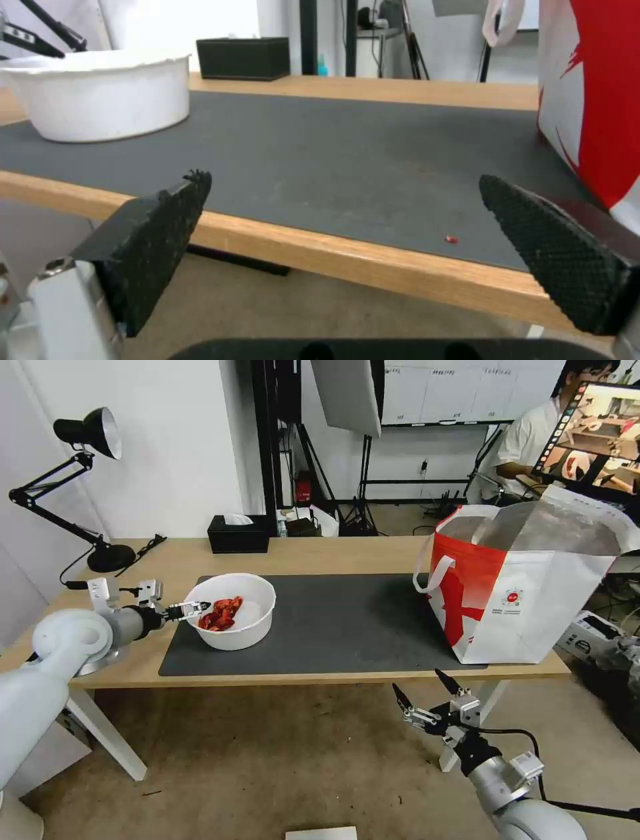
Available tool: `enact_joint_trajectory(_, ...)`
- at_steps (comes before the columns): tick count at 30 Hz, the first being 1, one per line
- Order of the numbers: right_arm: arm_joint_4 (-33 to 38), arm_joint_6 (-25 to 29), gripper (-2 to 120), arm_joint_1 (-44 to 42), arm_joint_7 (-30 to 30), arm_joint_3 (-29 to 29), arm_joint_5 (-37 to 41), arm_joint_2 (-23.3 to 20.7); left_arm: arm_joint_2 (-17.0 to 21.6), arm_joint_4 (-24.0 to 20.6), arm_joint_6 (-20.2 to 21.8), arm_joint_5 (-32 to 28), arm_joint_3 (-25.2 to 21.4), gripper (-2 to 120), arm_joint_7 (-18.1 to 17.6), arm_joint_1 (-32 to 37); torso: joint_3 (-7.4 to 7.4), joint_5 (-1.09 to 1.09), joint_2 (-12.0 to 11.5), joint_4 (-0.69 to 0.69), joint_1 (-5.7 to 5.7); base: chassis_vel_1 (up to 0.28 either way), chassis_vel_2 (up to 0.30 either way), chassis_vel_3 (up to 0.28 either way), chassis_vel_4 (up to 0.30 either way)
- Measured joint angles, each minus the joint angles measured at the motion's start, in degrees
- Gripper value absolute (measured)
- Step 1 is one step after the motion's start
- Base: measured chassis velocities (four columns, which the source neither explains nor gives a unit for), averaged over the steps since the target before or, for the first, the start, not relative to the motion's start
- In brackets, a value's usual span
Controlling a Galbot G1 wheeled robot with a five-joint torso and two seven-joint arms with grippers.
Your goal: Pick up the trash from the table and place it into the takeout bag.
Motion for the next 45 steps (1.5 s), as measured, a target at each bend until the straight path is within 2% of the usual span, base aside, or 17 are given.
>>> enact_joint_trajectory(10, 0.0, 0.0, 100, 0.0, 0.0, 0.0, 0.0, 0.0, -1.2, 2.2, -0.3, 0.6, 2.3, 100, -3.7, -1.8, 0.00, 0.00, 0.0, 0.00, 0.00, 0.000, 0.000, 0.000, 0.000)
enact_joint_trajectory(13, 0.0, 0.0, 100, 0.0, 0.0, 0.0, 0.0, 0.0, -1.5, 2.4, -0.3, 0.6, 3.0, 87, -5.3, -2.6, 0.00, 0.00, 0.0, 0.00, -0.01, 0.000, 0.000, 0.000, 0.000)
enact_joint_trajectory(15, 0.0, 0.0, 100, 0.0, 0.0, 0.0, 0.0, 0.0, -1.5, 2.4, -0.4, 0.4, 3.2, 84, -5.5, -2.8, 0.00, 0.00, 0.0, 0.00, -0.01, 0.000, 0.000, 0.000, 0.000)
enact_joint_trajectory(17, 0.0, 0.0, 100, 0.0, 0.0, 0.0, 0.0, 0.0, -1.6, 2.4, -0.4, 0.2, 3.6, 74, -5.8, -3.2, 0.00, 0.00, 0.0, 0.00, -0.01, 0.000, 0.000, 0.000, 0.000)
enact_joint_trajectory(18, 0.0, 0.0, 100, 0.0, 0.0, 0.0, 0.0, 0.0, -1.6, 2.4, -0.4, 0.2, 3.6, 74, -5.8, -3.2, 0.00, 0.00, 0.0, 0.00, -0.01, 0.000, 0.000, 0.000, 0.000)
enact_joint_trajectory(19, 0.0, 0.0, 100, 0.0, 0.0, 0.0, 0.0, 0.0, -1.6, 2.4, -0.5, 0.2, 3.8, 67, -5.8, -3.3, 0.00, 0.00, 0.0, 0.00, -0.01, 0.000, 0.000, 0.000, 0.000)
enact_joint_trajectory(21, 0.0, 0.0, 100, 0.0, 0.0, 0.0, 0.0, 0.0, -1.6, 2.2, -0.5, 0.2, 3.9, 59, -5.9, -3.3, 0.00, -0.01, 0.0, 0.00, -0.01, 0.000, 0.000, 0.000, 0.000)
enact_joint_trajectory(22, 0.0, 0.0, 100, 0.0, 0.0, 0.0, 0.0, 0.0, -1.6, 2.2, -0.5, 0.2, 3.9, 59, -5.9, -3.3, 0.00, -0.01, 0.0, 0.00, -0.01, 0.000, 0.000, 0.000, 0.000)
enact_joint_trajectory(25, 0.0, 0.0, 100, 0.0, 0.0, 0.0, 0.0, 0.0, -1.6, 1.7, -0.6, 0.2, 3.8, 43, -5.7, -3.0, -0.01, 0.00, 0.0, 0.00, -0.01, 0.000, 0.000, 0.000, 0.000)
enact_joint_trajectory(26, 0.0, 0.0, 100, 0.0, 0.0, 0.0, 0.0, 0.0, -1.6, 1.7, -0.6, 0.2, 3.8, 43, -5.7, -3.0, -0.01, 0.00, 0.0, 0.00, -0.01, 0.000, 0.000, 0.000, 0.000)
enact_joint_trajectory(28, 0.0, 0.0, 100, 0.0, 0.0, 0.0, 0.0, 0.0, -1.6, 1.2, -0.7, 0.2, 3.5, 33, -5.6, -2.6, 0.00, 0.00, 0.0, 0.00, -0.01, 0.000, 0.000, 0.000, 0.000)
enact_joint_trajectory(30, 0.0, 0.0, 100, 0.0, 0.0, 0.0, 0.0, 0.0, -1.6, 1.0, -0.7, 0.2, 3.4, 30, -5.6, -2.4, 0.00, 0.00, 0.0, 0.00, -0.01, 0.000, 0.000, 0.000, 0.000)
enact_joint_trajectory(34, 0.0, 0.0, 100, 0.0, 0.0, 0.0, 0.0, 0.0, -1.1, 0.3, -0.6, 0.2, 3.3, 11, -4.7, -1.7, 0.00, 0.00, 0.0, 0.00, -0.01, 0.000, 0.000, 0.000, 0.000)
enact_joint_trajectory(39, 0.0, 0.0, 100, 0.0, 0.0, 0.0, 0.0, 0.0, -1.0, 0.0, -0.6, 0.0, 3.3, 0, -4.7, -1.8, 0.00, 0.00, 0.0, 0.00, -0.01, 0.000, 0.000, 0.000, 0.000)
enact_joint_trajectory(45, 0.0, 0.0, 100, 0.0, 0.0, 0.0, 0.0, 0.0, -0.9, 0.0, -0.8, 0.1, 3.0, 0, -2.8, -1.8, 0.00, 0.00, 0.0, 0.00, -0.01, 0.000, 0.000, 0.000, 0.000)
